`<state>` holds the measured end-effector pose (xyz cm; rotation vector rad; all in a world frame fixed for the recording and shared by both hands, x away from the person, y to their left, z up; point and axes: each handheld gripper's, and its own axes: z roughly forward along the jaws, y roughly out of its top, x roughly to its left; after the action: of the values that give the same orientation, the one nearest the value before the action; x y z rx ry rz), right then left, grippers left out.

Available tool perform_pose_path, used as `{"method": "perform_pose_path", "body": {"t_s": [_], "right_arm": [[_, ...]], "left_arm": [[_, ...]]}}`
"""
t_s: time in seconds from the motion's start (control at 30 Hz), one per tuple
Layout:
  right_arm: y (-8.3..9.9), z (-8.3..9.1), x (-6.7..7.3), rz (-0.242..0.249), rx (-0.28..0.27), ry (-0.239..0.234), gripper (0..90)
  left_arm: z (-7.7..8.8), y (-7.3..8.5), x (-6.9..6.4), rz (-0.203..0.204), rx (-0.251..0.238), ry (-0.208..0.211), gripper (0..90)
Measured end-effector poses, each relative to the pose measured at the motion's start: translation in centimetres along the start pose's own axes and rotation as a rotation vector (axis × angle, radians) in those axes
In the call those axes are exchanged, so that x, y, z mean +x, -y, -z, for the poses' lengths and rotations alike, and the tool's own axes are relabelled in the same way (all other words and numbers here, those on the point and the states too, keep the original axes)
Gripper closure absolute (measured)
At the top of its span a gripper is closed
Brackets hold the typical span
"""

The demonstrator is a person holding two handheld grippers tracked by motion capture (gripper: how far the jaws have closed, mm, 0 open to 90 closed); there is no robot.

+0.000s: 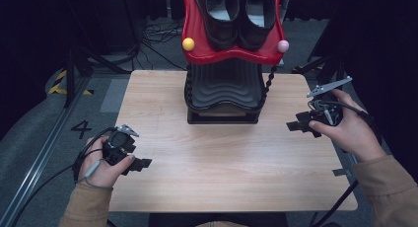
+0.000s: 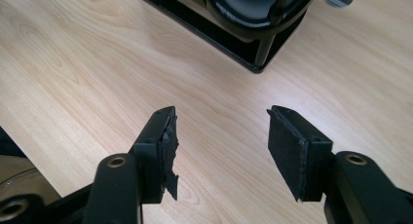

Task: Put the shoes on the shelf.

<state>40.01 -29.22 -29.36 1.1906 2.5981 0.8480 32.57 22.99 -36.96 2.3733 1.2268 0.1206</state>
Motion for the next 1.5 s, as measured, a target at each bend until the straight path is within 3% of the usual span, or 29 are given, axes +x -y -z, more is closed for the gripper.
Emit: {"method": "perform_pose_path", "body": {"t_s": [0.23,0.4,0.67,0.73,0.8,0.83,1.17,1.37,1.5], "right_arm": [[2.6,-3.5,-0.7,0.009,-0.016,-0.058,44.8],[4.1,-5.5,-1.3,-0.018,-0.02,-0.078,44.9],[6.7,-9.4,-2.5,-0.097,-0.029,-0.128,44.9],[7.1,-10.3,-2.8,-0.136,0.023,-0.103,46.9],[7.6,-10.9,-3.4,-0.199,0.037,-0.066,47.3],[7.8,-11.3,-3.6,-0.207,0.043,-0.053,47.3],[9.3,-12.8,-4.1,-0.227,0.085,-0.018,46.1],[9.6,-12.8,-4.4,-0.222,0.064,0.009,43.7],[9.8,-12.8,-4.6,-0.198,0.04,0.046,41.7]], "left_arm": [[-0.9,-0.2,0.0,-0.008,0.008,-0.011,25.1],[-1.2,-0.4,0.0,-0.006,0.017,-0.013,25.5],[-2.0,-0.3,0.5,0.032,0.013,-0.018,25.7],[-2.2,-0.3,0.7,0.038,0.014,-0.016,25.6],[-2.4,-0.2,0.8,0.041,0.02,-0.012,25.5],[-2.5,-0.2,0.9,0.044,0.019,-0.009,25.4],[-2.9,-0.1,1.4,0.053,0.035,0.002,24.9],[-3.4,0.2,2.3,0.075,0.067,-0.035,24.3],[-3.9,0.4,3.0,0.083,0.066,-0.035,23.2]]}}
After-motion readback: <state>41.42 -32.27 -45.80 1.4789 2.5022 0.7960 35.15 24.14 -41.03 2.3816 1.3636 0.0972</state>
